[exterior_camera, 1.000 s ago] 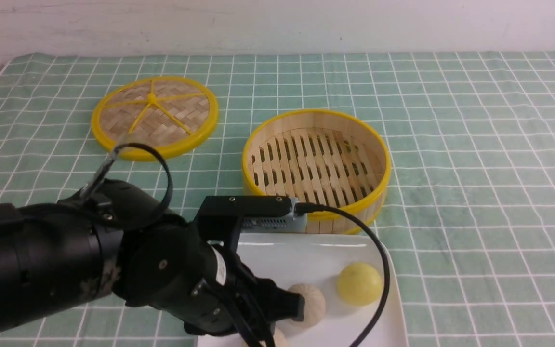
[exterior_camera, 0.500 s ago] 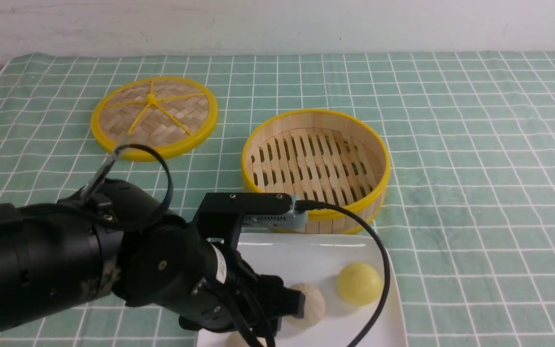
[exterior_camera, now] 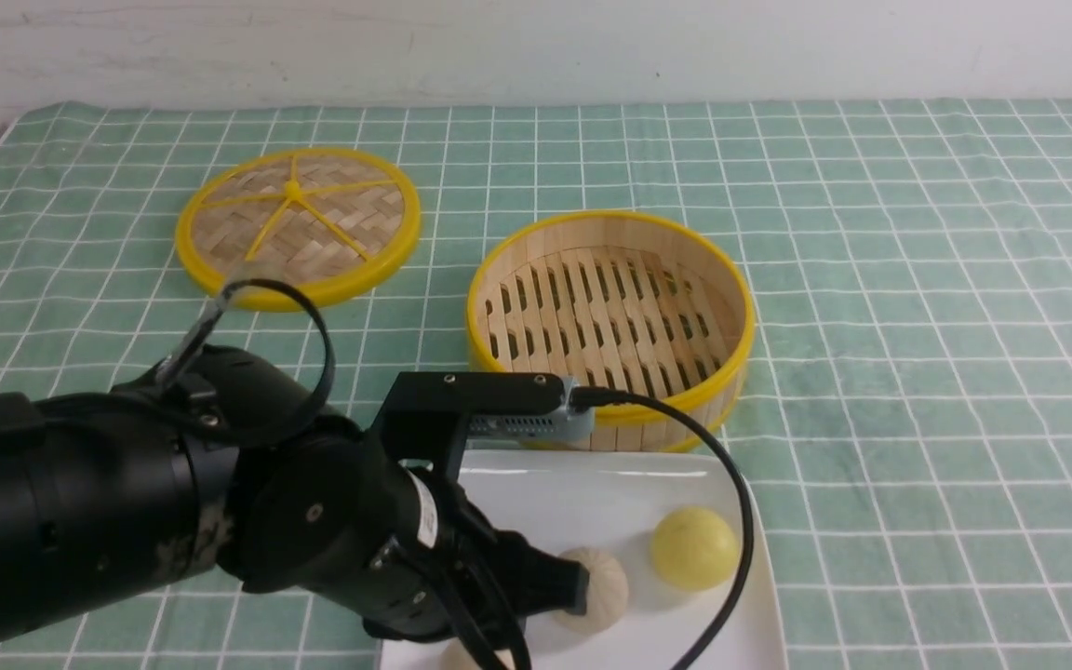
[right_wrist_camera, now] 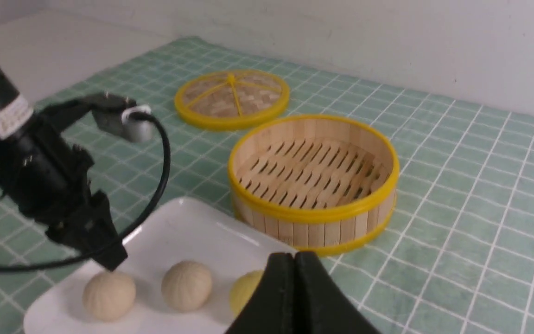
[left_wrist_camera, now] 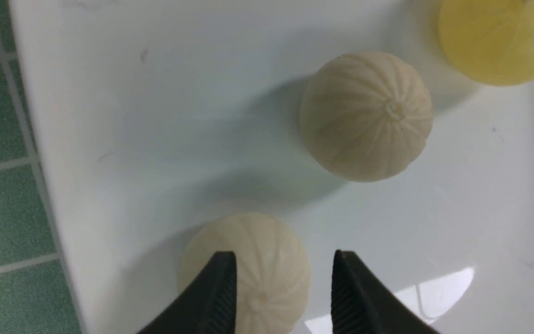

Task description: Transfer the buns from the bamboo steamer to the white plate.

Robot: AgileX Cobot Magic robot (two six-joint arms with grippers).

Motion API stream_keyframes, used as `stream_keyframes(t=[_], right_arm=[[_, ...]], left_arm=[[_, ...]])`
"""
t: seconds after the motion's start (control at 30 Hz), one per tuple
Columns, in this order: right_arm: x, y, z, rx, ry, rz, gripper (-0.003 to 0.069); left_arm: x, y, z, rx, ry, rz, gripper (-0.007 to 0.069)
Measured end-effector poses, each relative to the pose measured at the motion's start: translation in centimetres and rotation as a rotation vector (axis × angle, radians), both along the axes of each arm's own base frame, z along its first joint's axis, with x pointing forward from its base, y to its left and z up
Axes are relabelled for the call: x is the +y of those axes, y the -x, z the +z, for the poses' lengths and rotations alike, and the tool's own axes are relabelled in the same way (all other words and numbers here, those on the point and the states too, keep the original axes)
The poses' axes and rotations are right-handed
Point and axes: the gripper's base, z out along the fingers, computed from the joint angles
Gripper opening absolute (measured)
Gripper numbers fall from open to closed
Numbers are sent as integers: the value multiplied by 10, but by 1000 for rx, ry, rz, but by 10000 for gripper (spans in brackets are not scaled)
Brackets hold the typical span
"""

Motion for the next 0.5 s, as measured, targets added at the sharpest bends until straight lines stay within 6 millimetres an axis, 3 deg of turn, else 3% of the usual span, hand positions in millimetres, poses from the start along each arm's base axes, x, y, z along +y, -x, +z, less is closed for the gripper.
stream_keyframes(t=[0.1, 0.23, 0.5], right_arm=[[-5, -5, 4, -45, -48, -75, -7], [-11, -15, -7, -52, -46, -173, -6], [-13, -19, -16, -27, -42, -208, -6]], left_arm=[[0, 0, 0, 0, 0, 0, 277], [0, 0, 0, 0, 0, 0, 244], [0, 0, 0, 0, 0, 0, 239]])
